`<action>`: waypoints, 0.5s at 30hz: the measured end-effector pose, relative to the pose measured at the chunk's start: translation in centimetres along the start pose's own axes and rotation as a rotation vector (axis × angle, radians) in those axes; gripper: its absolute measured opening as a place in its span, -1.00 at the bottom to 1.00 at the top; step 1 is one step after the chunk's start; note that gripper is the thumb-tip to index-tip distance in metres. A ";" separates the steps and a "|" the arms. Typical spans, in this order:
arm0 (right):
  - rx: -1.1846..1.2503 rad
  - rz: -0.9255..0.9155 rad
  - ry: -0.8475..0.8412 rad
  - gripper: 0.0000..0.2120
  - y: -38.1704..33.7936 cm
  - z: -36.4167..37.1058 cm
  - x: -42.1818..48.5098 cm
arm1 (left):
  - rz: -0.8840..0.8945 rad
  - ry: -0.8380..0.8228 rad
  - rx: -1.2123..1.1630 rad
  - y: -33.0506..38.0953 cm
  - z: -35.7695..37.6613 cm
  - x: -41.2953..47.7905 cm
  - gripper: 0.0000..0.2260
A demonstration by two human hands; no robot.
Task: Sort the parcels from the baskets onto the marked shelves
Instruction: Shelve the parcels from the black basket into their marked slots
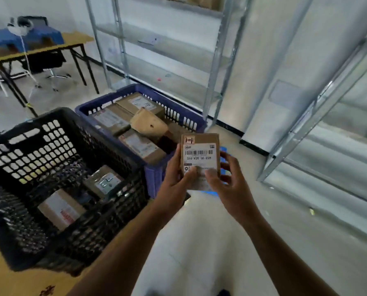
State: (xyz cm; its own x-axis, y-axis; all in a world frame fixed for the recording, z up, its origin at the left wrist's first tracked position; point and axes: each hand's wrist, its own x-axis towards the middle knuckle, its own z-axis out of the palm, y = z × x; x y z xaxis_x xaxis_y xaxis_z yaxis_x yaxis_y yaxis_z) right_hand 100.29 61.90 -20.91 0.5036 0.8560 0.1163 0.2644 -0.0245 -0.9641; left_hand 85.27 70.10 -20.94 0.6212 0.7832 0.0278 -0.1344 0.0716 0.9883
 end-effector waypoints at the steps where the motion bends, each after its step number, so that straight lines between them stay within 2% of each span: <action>1: 0.006 0.029 0.049 -0.51 1.0 -2.2 -0.7 | -0.004 -0.056 0.029 -0.8 2.0 0.6 -0.49; 4: 0.018 0.109 0.181 -0.49 4.5 -9.5 -2.7 | -0.051 -0.184 0.154 -3.1 8.3 2.6 -0.56; 7: 0.023 0.185 0.290 -0.52 7.8 -17.4 -5.0 | -0.050 -0.232 0.355 -5.7 15.0 4.9 -0.53; 10: 0.023 0.241 0.354 -0.51 10.5 -25.0 -7.1 | 0.057 -0.274 0.722 -8.2 21.2 7.4 -0.54; 15: 0.035 0.253 0.486 -0.50 13.1 -35.9 -8.2 | 0.207 -0.399 1.078 -10.2 31.2 11.0 -0.45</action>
State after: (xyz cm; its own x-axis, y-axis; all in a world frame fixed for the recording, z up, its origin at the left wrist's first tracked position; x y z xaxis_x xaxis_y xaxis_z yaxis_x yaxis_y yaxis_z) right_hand 129.13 35.98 -25.91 0.8719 0.4887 -0.0317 0.0623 -0.1748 -0.9826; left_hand 117.55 58.70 -26.02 0.8884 0.4552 0.0587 0.3448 -0.7464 0.5692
